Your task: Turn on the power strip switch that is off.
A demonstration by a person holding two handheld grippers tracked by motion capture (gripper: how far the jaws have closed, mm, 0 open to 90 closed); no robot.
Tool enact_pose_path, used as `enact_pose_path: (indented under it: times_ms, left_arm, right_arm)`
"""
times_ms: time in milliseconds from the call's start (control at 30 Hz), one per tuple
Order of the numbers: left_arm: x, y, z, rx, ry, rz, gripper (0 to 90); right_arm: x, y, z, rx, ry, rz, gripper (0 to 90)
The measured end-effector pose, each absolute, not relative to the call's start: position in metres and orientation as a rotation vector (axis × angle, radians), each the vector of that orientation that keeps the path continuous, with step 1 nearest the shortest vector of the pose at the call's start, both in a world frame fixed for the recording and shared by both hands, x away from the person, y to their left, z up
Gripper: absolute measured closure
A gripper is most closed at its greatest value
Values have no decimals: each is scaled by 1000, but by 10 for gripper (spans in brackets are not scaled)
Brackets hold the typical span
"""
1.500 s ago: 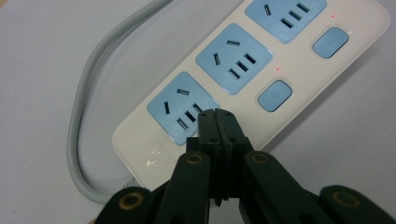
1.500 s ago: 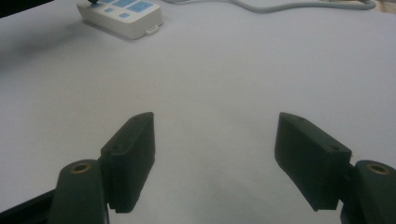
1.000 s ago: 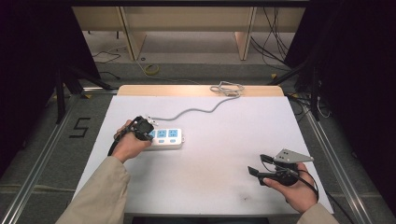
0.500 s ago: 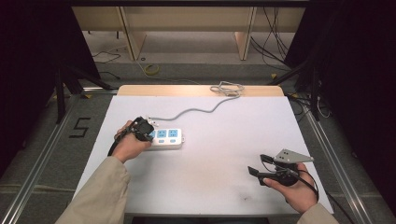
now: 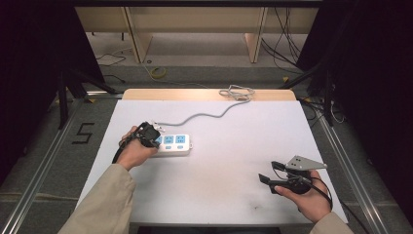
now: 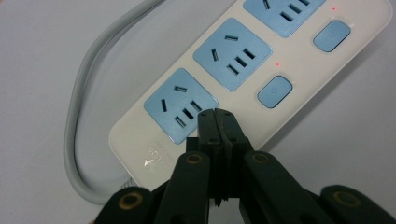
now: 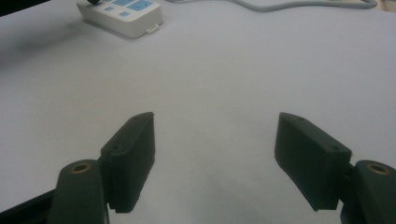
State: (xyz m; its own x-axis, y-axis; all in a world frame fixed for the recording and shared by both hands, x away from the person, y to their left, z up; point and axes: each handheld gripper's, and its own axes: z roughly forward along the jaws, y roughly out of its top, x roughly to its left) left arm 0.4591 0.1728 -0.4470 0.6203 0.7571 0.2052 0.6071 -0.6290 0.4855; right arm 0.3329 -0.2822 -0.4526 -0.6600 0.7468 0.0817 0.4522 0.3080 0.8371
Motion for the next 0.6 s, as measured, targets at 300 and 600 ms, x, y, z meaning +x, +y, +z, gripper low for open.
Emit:
enact_pose_path:
  times_ms: [300,600]
  left_arm:
    - [459,174,-446,2478,1078,568,899]
    - [459,175,-447,2464,1061,587,898]
  right_arm:
    - [333,-282,-453,1076,2262,1281,296]
    - [333,-282,-453,1079,2258,1284,296]
